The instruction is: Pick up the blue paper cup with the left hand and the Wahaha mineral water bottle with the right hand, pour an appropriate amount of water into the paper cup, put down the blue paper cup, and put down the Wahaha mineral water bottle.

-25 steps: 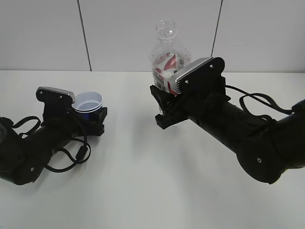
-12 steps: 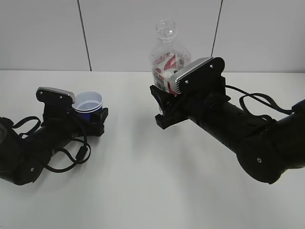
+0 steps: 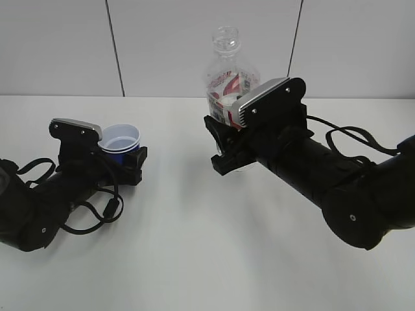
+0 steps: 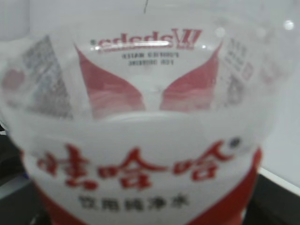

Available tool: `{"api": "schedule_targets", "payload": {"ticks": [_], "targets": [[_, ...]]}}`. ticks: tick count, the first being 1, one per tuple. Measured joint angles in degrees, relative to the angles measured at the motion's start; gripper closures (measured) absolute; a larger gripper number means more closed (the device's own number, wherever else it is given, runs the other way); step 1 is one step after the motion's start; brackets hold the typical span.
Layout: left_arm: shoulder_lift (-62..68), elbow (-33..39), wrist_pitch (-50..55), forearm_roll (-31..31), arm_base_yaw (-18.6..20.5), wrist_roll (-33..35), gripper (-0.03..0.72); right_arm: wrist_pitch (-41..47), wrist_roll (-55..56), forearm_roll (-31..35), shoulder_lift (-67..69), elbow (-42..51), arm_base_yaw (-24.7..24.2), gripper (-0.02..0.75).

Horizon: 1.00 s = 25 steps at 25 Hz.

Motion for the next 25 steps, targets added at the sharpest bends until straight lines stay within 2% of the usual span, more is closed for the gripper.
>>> {"api": "schedule_targets", "payload": {"ticks": [15, 25], "targets": [[0.0, 5.8, 0.5, -0.3, 0.0, 0.0, 0.014, 0.0, 0.0, 0.0, 0.0, 0.0, 0.0, 0.242], [-12.4, 19.6, 0.4, -1.5, 0.0, 0.0, 0.016, 0.0, 0.0, 1.0, 0.0, -0.9, 0.0, 0.242]]}}
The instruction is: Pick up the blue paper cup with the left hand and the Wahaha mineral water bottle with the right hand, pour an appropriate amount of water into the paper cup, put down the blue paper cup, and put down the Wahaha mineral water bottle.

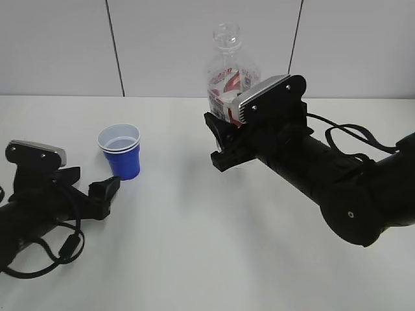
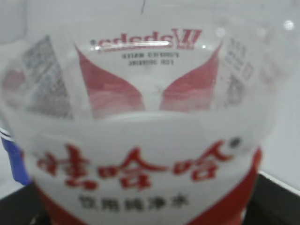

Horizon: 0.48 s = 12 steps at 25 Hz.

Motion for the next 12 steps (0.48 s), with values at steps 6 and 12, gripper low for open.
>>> {"api": "schedule_targets", "payload": {"ticks": [6, 12], "targets": [[-11.5, 9.1, 0.0, 0.0, -1.3, 0.0, 0.029, 1.4, 0.0, 4.4, 0.0, -4.0, 0.0, 0.242], [-21.6, 13.0, 0.1, 0.0, -3.4, 0.0, 0.03, 2.1, 0.0, 7.8, 4.4, -9.4, 0.0, 0.242]]}}
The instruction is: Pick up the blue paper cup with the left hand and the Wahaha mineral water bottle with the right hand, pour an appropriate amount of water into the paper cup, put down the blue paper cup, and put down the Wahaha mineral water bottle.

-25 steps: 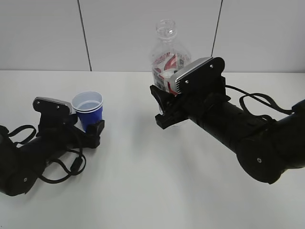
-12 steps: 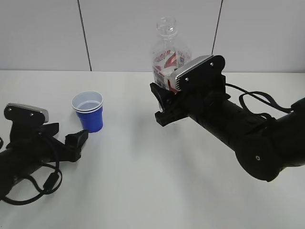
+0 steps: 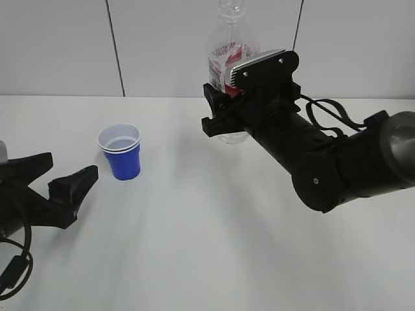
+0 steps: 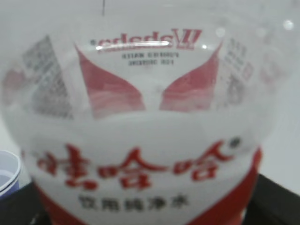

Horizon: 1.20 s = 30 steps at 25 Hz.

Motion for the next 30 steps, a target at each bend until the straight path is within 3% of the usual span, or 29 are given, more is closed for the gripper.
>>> {"api": "schedule_targets", "payload": {"ticks": [17, 30], "targets": [[-24.9, 0.9, 18.2, 1.1, -1.1, -1.3, 0.048, 1.7, 0.0, 7.6, 13.4, -12.1, -1.9, 0.242], [-28.3, 0.9, 20.5, 1.4, -1.1, -1.3, 0.062, 3.9, 0.0, 8.0, 18.0, -16.0, -3.5, 0.242]]}}
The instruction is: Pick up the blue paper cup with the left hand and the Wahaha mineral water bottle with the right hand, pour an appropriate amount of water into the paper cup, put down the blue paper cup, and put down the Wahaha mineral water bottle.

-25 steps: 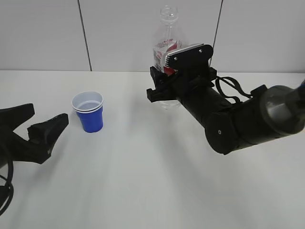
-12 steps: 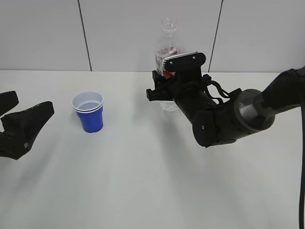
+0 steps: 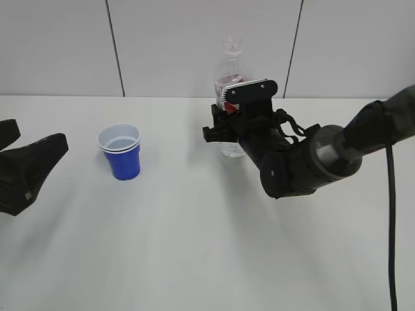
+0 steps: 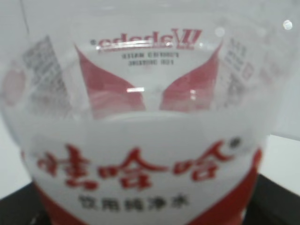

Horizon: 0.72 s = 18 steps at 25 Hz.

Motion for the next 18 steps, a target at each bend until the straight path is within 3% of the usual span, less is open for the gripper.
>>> {"api": "schedule_targets", "payload": {"ticks": [13, 18], "targets": [[0.0, 0.0, 0.1, 0.1, 0.0, 0.0, 0.067, 1.5, 0.2, 0.0, 0.5, 0.0, 0.0, 0.229], [0.0, 0.0, 0.1, 0.1, 0.0, 0.0, 0.069, 1.9, 0.2, 1.4, 0.5, -0.2, 0.0, 0.162]]}}
